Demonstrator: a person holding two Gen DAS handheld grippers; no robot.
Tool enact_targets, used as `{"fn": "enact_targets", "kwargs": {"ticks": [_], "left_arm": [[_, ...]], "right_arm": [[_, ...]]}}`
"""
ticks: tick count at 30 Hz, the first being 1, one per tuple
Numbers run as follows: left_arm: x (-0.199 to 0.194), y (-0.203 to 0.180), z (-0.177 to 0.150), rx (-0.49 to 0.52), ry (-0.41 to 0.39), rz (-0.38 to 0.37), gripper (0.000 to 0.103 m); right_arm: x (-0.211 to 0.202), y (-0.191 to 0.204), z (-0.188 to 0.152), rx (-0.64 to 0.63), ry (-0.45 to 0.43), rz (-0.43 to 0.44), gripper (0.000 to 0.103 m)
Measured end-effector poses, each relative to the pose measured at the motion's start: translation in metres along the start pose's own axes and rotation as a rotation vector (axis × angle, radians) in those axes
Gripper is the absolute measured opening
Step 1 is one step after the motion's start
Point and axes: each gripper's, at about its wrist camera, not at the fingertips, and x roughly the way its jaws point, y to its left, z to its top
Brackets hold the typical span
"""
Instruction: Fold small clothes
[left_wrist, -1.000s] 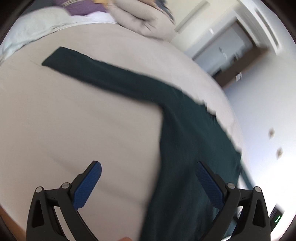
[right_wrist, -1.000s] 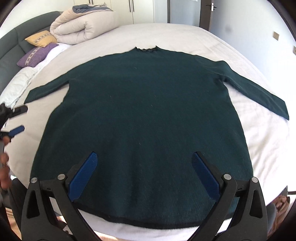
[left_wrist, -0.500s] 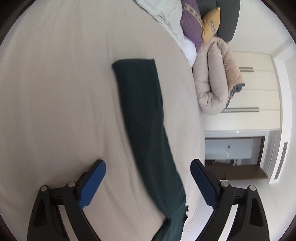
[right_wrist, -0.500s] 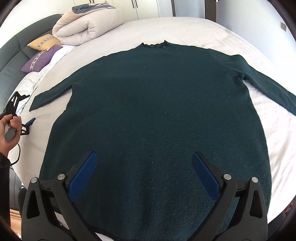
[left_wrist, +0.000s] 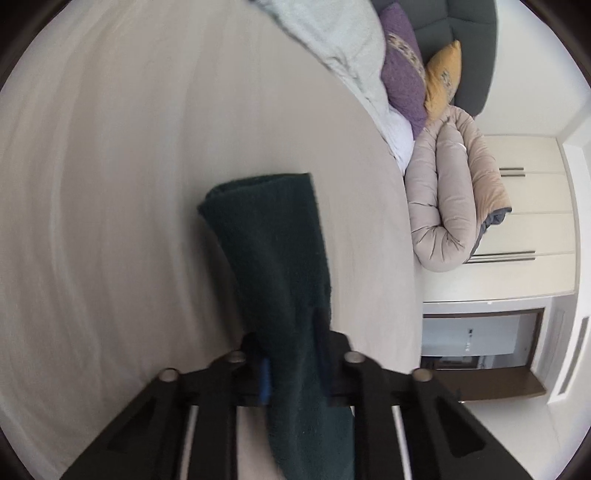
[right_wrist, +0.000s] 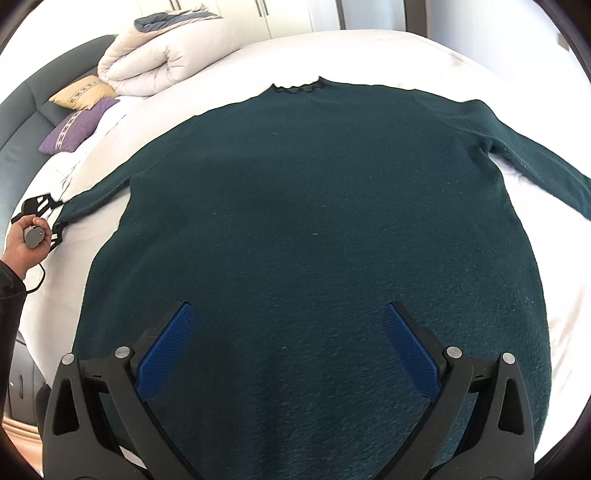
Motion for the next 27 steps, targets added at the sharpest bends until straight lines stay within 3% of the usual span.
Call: {"fn": "enact_targets", "kwargs": {"ticks": [4,7,9,12,15,17,20,25,27], "left_arm": [[-0.009,-0.055,-0.033,0.258,-0.027,0.019,0.007],[-0.004,-0.119,-0.095,0.562,0.008,0.011,0.007],[0.001,-0.161,-0.168,0.853,0.046,0.004,0.007],[0.011,-0.183,-0.291,1.279,0.108,0.028,0.007],[0.023,-0.162,-0.396,1.701,0.07,0.11,0.007],[0.031,-0.134,-0.442,1.89,0.051,0.152,0.007],[0.039,-0.105,-0.462,1.976,0.041,0.193,0.007],[0.032,-0.103,-0.454,1.929,0.054,0.16,0.012],[0.027,-0.101,-0.448,1.896,0.071,0.149,0.016]], "right_arm": [[0.001,-0.021,0.0,0.053,-0.009,0.006,0.103],[0.002,-0.034,0.003,0.086,-0.019,0.014,0.103],[0.001,-0.044,0.01,0.106,-0.036,0.014,0.103],[0.0,-0.063,0.027,0.149,-0.066,0.024,0.103],[0.004,-0.081,0.051,0.19,-0.073,0.065,0.103],[0.01,-0.093,0.073,0.217,-0.066,0.115,0.103],[0.022,-0.101,0.102,0.246,-0.062,0.191,0.103],[0.078,-0.085,0.162,0.325,0.048,0.427,0.1],[0.102,-0.077,0.178,0.365,0.1,0.461,0.093]]}}
